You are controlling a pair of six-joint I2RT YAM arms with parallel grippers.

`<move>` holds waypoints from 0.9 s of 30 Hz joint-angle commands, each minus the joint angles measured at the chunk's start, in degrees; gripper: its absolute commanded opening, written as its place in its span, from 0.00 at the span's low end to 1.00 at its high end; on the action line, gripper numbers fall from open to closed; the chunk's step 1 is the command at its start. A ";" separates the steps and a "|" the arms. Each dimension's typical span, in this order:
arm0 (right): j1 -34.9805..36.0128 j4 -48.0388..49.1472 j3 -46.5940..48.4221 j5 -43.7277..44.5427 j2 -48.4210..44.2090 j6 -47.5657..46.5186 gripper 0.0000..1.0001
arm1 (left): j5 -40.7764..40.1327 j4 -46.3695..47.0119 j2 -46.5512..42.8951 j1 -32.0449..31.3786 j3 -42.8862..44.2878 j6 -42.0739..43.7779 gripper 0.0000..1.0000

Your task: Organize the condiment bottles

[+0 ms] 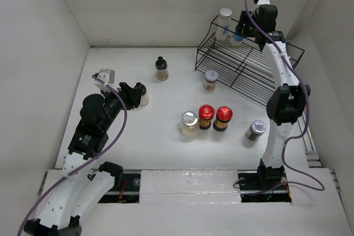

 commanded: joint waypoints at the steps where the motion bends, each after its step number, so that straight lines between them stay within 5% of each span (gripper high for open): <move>1: 2.18 2.94 -6.43 -5.61 -10.18 1.09 0.37 | 0.23 1.94 -0.12 0.28 -0.16 0.11 0.49; 11: 3.84 4.70 -17.19 -6.50 -15.12 -0.49 0.41 | 1.29 2.46 -0.65 0.28 -0.16 0.11 0.49; 18: 5.51 -0.10 -4.39 -5.01 -7.48 -1.89 0.46 | 1.90 2.46 -0.65 0.28 -0.16 0.11 0.49; 22: 7.71 -3.10 -1.73 -1.76 -5.27 -3.12 0.58 | 1.38 2.46 -0.65 0.28 -0.16 0.11 0.49; 27: 8.86 -1.89 -4.54 6.58 -9.22 -3.13 0.90 | 1.90 2.46 -0.13 0.28 -0.16 0.11 0.49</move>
